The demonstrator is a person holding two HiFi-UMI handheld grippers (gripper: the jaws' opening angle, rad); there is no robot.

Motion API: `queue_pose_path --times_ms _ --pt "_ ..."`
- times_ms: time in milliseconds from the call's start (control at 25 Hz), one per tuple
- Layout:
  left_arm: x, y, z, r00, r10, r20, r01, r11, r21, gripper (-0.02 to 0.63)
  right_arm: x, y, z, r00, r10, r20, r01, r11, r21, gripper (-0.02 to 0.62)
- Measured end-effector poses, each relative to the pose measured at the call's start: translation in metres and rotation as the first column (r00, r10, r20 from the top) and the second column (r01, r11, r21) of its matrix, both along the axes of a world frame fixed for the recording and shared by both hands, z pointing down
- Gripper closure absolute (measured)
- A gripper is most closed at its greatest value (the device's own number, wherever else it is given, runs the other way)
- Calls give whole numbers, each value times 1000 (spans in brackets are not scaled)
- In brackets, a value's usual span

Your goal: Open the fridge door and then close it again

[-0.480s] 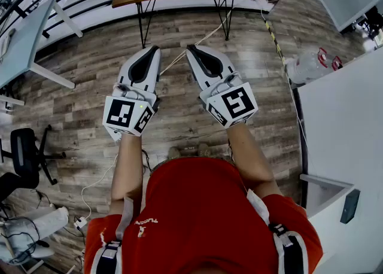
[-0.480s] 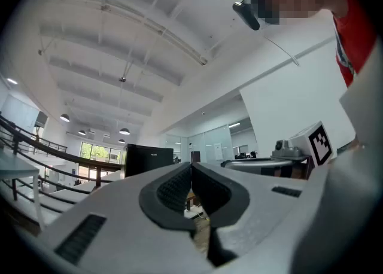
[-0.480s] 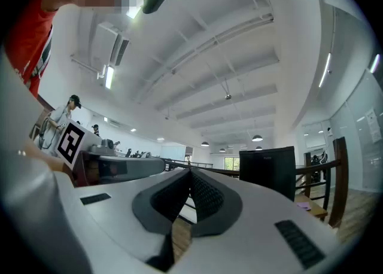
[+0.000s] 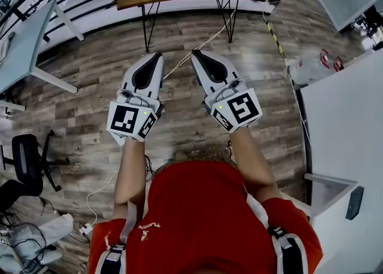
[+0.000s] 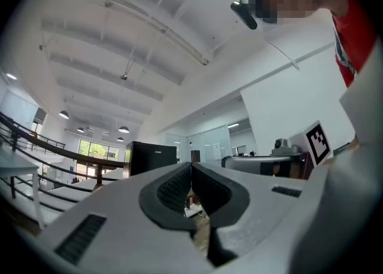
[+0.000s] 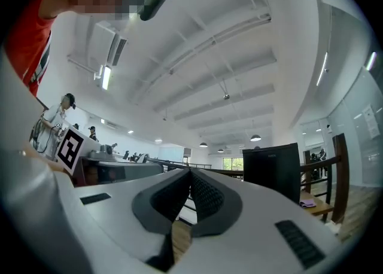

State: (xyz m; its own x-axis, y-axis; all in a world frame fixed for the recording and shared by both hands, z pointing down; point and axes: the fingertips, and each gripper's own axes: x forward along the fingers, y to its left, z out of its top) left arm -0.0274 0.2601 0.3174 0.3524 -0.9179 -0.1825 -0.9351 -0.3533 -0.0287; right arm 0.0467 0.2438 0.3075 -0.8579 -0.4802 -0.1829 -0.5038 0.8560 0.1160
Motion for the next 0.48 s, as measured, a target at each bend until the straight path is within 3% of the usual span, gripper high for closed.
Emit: queue_pose_path --times_ms 480 --pt "-56 -43 12 1000 -13 -18 13 1000 -6 595 -45 -45 12 1000 11 -19 -11 1000 -3 569"
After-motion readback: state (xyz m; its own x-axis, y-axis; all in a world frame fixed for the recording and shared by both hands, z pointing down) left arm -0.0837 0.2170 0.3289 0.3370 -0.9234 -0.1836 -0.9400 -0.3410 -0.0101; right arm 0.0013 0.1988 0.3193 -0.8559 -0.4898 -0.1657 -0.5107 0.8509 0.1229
